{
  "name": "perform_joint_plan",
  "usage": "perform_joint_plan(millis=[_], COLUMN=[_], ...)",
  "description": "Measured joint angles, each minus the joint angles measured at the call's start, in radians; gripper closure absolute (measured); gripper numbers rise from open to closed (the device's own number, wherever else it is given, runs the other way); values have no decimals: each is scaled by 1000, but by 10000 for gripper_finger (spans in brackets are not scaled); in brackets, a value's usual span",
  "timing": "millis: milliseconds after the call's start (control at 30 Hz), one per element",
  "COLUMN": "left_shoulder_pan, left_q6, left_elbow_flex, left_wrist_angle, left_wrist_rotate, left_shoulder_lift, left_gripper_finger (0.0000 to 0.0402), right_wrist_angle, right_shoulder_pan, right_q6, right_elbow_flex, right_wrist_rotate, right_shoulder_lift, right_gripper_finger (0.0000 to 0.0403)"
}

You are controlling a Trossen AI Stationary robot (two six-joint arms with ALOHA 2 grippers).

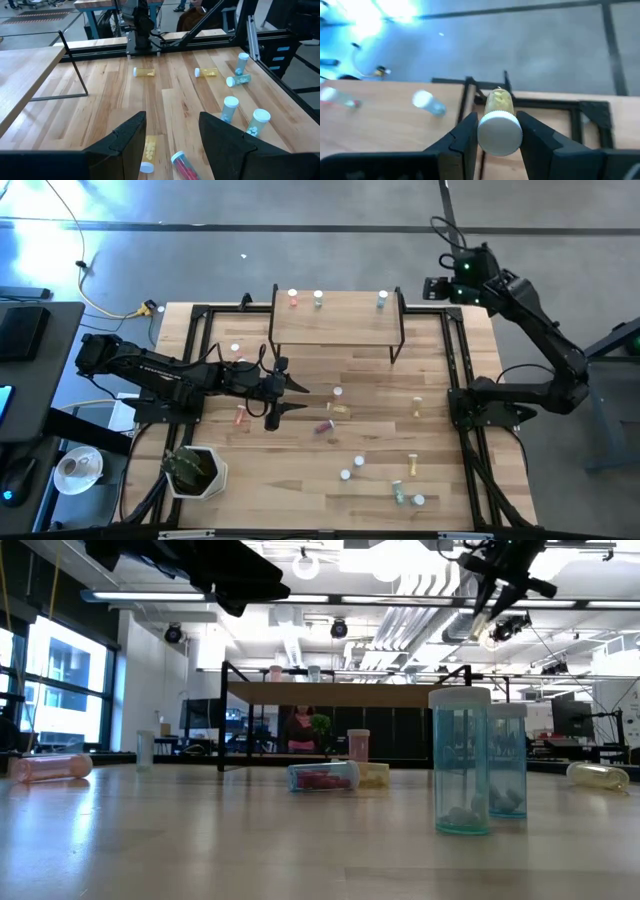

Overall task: Pick and place medicine bottles onto shelf by color
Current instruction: Put the yellow medicine bottle on the shelf

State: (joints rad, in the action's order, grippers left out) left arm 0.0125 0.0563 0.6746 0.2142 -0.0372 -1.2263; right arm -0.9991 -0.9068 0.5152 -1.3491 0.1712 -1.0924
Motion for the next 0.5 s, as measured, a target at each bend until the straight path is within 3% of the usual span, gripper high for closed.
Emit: perform_joint_plan(millis=[500], left_shoulder_pan=[0], left_q6=[0], left_elbow_flex=[0], left_wrist_angle=[0], left_wrist_rotate=[0], left_shoulder_lift=[0], left_gripper_finger=[227], right_wrist_angle=[221], right_shoulder_pan=[63], right_q6=[-8], right_elbow_flex=[0], right_wrist_rotate=[-76], right_shoulder_lift=[-19], right_gripper_finger=[293])
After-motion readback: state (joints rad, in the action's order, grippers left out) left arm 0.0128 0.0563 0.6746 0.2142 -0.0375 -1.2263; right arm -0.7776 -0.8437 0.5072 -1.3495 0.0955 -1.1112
